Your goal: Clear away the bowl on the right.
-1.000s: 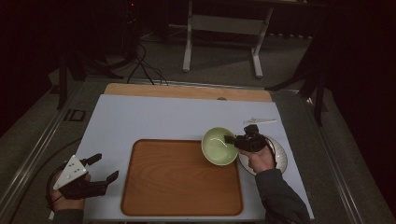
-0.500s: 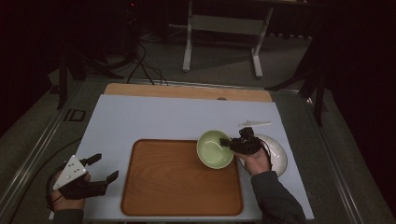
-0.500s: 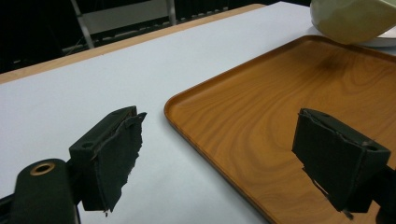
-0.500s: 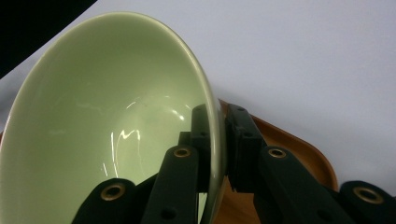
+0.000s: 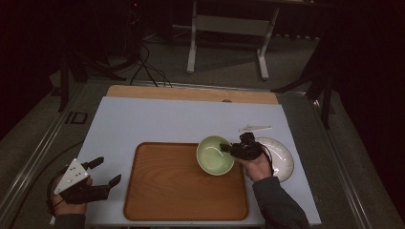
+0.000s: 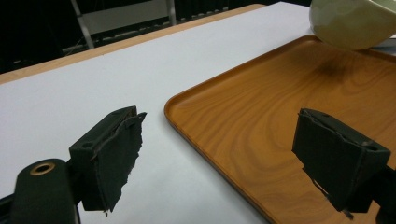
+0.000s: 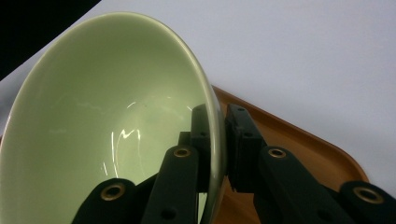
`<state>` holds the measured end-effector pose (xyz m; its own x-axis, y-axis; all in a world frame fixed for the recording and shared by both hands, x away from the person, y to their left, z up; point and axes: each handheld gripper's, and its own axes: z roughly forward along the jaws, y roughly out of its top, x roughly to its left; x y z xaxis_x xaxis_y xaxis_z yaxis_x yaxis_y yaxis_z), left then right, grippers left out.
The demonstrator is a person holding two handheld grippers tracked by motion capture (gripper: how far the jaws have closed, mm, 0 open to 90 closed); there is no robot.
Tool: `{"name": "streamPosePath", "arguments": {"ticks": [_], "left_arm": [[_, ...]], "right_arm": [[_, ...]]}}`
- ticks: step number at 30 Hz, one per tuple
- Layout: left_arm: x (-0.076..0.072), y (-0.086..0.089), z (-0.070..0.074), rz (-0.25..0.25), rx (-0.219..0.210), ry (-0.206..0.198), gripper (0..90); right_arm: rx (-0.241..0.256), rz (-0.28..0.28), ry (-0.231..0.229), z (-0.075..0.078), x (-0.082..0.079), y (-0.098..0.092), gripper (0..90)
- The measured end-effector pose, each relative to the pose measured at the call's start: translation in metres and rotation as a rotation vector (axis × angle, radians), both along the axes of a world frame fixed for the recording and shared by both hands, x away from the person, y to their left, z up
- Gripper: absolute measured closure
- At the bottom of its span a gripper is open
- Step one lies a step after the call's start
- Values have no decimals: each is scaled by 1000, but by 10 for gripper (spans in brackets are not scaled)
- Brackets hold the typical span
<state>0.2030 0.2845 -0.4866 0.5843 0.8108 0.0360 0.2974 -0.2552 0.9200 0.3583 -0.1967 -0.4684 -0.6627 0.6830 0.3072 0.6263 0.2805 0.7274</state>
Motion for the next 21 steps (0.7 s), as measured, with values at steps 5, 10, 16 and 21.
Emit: {"name": "streamPosePath", "arguments": {"ticks": [5, 10, 16, 21], "left_arm": [[0, 0, 0, 0, 1, 0, 154], [0, 0, 0, 0, 1, -1, 154], [0, 0, 0, -1, 1, -1, 154], [0, 0, 0, 0, -2, -2, 154]], "right_arm": [[0, 14, -1, 0, -3, 3, 825], [0, 25, -4, 0, -5, 7, 825], [0, 37, -5, 0, -6, 13, 824], [5, 47, -6, 1, -7, 19, 824]]}}
